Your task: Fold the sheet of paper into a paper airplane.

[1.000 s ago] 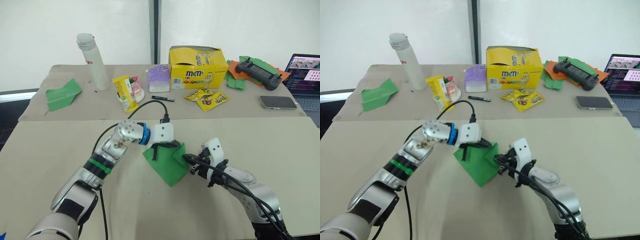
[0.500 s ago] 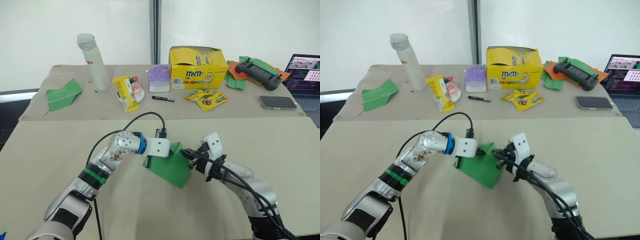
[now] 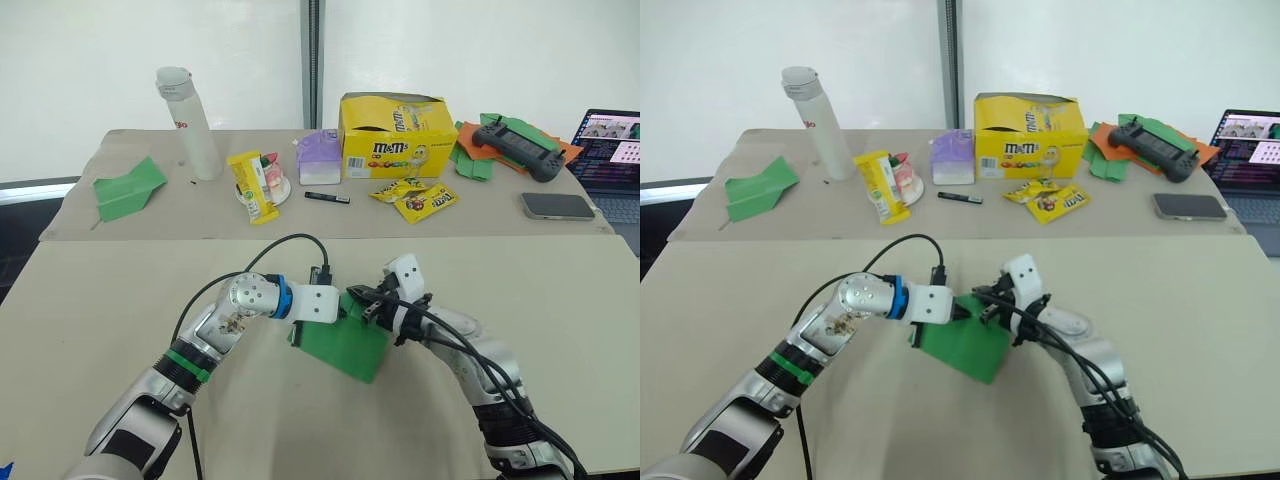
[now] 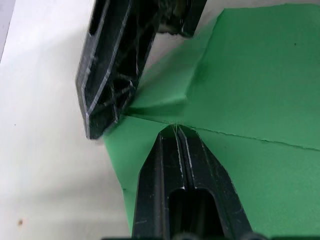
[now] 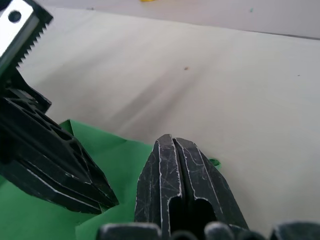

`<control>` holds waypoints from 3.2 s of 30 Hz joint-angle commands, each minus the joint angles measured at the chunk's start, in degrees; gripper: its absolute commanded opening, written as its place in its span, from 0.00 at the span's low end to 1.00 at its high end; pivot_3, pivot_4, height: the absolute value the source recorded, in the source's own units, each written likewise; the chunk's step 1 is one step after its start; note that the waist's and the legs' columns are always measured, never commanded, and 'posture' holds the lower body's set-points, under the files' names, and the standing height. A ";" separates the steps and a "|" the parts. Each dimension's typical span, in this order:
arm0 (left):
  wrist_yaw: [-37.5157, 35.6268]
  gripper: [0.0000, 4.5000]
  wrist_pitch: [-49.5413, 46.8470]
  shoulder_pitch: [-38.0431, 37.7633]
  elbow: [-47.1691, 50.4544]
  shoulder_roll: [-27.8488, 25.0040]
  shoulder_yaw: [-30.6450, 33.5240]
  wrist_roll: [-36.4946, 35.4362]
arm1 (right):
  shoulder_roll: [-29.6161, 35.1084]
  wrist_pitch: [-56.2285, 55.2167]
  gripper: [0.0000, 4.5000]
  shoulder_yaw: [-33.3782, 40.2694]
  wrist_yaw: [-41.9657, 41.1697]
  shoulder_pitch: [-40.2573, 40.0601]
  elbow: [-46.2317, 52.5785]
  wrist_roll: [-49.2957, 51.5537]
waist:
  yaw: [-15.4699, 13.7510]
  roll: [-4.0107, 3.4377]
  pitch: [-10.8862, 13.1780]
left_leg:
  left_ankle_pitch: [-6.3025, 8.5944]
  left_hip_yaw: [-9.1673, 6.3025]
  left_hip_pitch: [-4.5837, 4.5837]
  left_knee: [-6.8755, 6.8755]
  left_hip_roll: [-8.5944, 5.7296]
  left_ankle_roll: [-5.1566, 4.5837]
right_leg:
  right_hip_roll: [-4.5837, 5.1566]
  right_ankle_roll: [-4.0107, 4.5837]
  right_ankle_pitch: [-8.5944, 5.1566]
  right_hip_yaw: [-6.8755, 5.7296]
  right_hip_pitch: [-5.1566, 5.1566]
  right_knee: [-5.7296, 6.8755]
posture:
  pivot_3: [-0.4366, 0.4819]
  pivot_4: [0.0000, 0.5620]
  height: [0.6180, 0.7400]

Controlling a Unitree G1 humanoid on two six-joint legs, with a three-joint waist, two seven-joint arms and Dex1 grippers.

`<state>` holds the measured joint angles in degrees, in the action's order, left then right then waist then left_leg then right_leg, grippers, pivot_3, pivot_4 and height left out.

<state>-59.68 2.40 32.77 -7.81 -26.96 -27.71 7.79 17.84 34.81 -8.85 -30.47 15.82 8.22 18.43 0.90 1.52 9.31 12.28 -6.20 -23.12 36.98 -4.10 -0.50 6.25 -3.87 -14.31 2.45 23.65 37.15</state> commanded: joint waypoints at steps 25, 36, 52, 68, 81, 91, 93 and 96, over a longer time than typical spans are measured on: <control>11.56 0.00 -44.27 -3.20 12.61 4.28 24.06 -31.95 | 0.29 -0.29 0.00 -4.24 -2.02 -1.80 0.51 -4.99 | 0.07 -0.03 -0.02 | 0.01 -0.03 0.63 -0.01 0.09 0.01 | -0.04 0.00 0.00 0.01 -0.60 -0.01 | 0.48 0.27 1.00; 14.29 0.00 -41.87 -8.15 12.83 4.07 15.07 -26.14 | -0.65 0.26 0.00 -3.83 -0.68 -1.65 2.01 -5.20 | 0.15 -0.04 -0.03 | 0.01 0.00 0.63 -0.08 0.07 0.01 | -0.05 0.03 0.01 0.03 -0.55 -0.01 | 0.48 0.27 1.00; 13.22 0.00 -36.44 -10.77 10.28 1.83 12.53 -22.10 | -4.13 -0.59 0.00 -6.19 2.44 1.84 -0.35 -8.64 | 0.12 -0.05 -0.03 | 0.01 0.00 0.63 -0.08 0.08 0.02 | -0.04 0.03 0.01 0.04 -0.52 -0.01 | 0.48 0.27 1.00; 12.96 0.00 -34.91 -9.85 8.67 3.82 10.76 -20.94 | -1.93 4.45 0.00 4.15 8.50 0.28 -0.73 -8.03 | -0.97 -0.12 -0.08 | 0.01 -0.02 1.01 -0.07 0.04 0.02 | 0.08 0.00 0.00 -0.03 -1.08 -0.13 | 0.48 0.27 1.00; 10.98 0.00 -33.36 -7.38 5.51 5.92 9.40 -20.08 | 7.62 1.78 0.00 8.40 -0.53 -0.97 6.65 -4.00 | -0.24 -0.12 -0.07 | 0.02 0.00 0.80 -0.10 0.04 0.00 | 0.06 -0.01 -0.01 -0.03 -0.87 -0.16 | 0.48 0.27 1.00; 11.38 0.00 -32.35 -6.49 3.67 8.52 8.82 -19.13 | 1.91 7.87 0.00 1.62 4.25 -3.56 10.61 -4.99 | -0.22 -0.12 -0.07 | 0.02 -0.01 0.77 -0.12 0.06 0.00 | 0.04 -0.01 -0.01 -0.02 -0.82 -0.16 | 0.48 0.27 1.00; 11.28 0.00 -32.36 -6.58 3.84 8.56 8.88 -19.01 | 1.11 9.17 0.00 0.78 5.74 -3.81 10.02 -5.80 | -0.19 -0.12 -0.07 | 0.02 -0.01 0.75 -0.11 0.05 0.00 | 0.10 -0.01 -0.01 -0.02 -0.80 -0.16 | 0.48 0.27 1.00; 11.07 0.00 -32.58 -6.73 4.43 8.44 8.99 -19.08 | 0.18 10.82 0.00 -0.07 7.26 -4.06 9.22 -6.20 | -0.20 -0.13 -0.07 | 0.02 -0.01 0.82 -0.10 0.05 0.00 | 0.09 -0.01 -0.01 -0.01 -0.86 -0.16 | 0.48 0.27 1.00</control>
<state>-48.32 -30.07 26.26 -3.98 -18.47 -18.45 -11.55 18.28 44.05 -8.49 -24.52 12.11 17.53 12.99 0.71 1.39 9.24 12.30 -6.21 -22.29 36.88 -4.05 -0.50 6.33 -3.89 -14.32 2.43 22.79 36.99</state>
